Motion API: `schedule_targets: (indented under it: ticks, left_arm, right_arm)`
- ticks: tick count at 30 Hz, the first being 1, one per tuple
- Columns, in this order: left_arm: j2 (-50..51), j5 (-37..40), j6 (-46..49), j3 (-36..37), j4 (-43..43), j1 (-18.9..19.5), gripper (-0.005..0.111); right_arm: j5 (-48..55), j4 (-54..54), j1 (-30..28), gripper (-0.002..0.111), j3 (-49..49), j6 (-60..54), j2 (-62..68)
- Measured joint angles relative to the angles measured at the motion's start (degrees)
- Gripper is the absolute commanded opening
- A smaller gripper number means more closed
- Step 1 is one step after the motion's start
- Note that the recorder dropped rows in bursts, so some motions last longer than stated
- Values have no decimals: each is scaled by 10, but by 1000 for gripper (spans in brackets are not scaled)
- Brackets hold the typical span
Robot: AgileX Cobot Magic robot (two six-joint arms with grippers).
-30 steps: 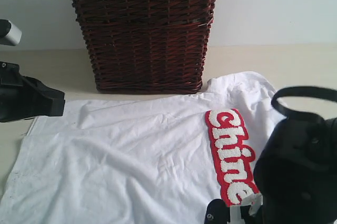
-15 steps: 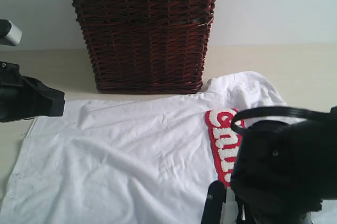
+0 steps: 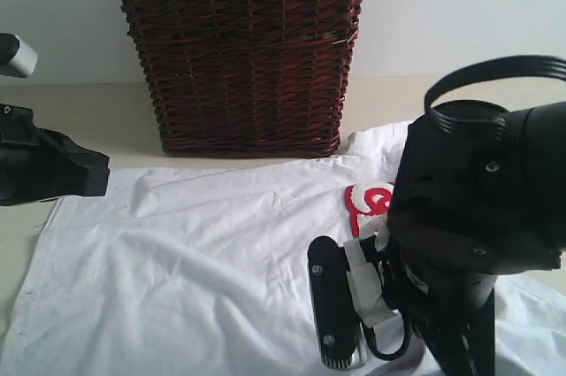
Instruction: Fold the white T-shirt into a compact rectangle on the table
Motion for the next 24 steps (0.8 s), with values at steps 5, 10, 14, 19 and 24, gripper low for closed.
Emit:
schedule_targets:
  ticks: [5, 10, 14, 19, 24]
  left_arm:
    - [0, 0, 0, 0, 0, 0, 0]
    - [0, 0, 0, 0, 0, 0, 0]
    - [0, 0, 0, 0, 0, 0, 0]
    - [0, 0, 6, 0, 0, 0, 0]
    - [0, 0, 6, 0, 0, 0, 0]
  right_arm:
    - [-64, -118, -2, 49, 0, 59, 15]
    - [-112, -343, -2, 49, 0, 309, 47]
    - [-97, -390, -2, 51, 0, 370, 62]
    - [-81, -380, -2, 51, 0, 378, 50]
    - [-97, -345, -2, 51, 0, 388, -27]
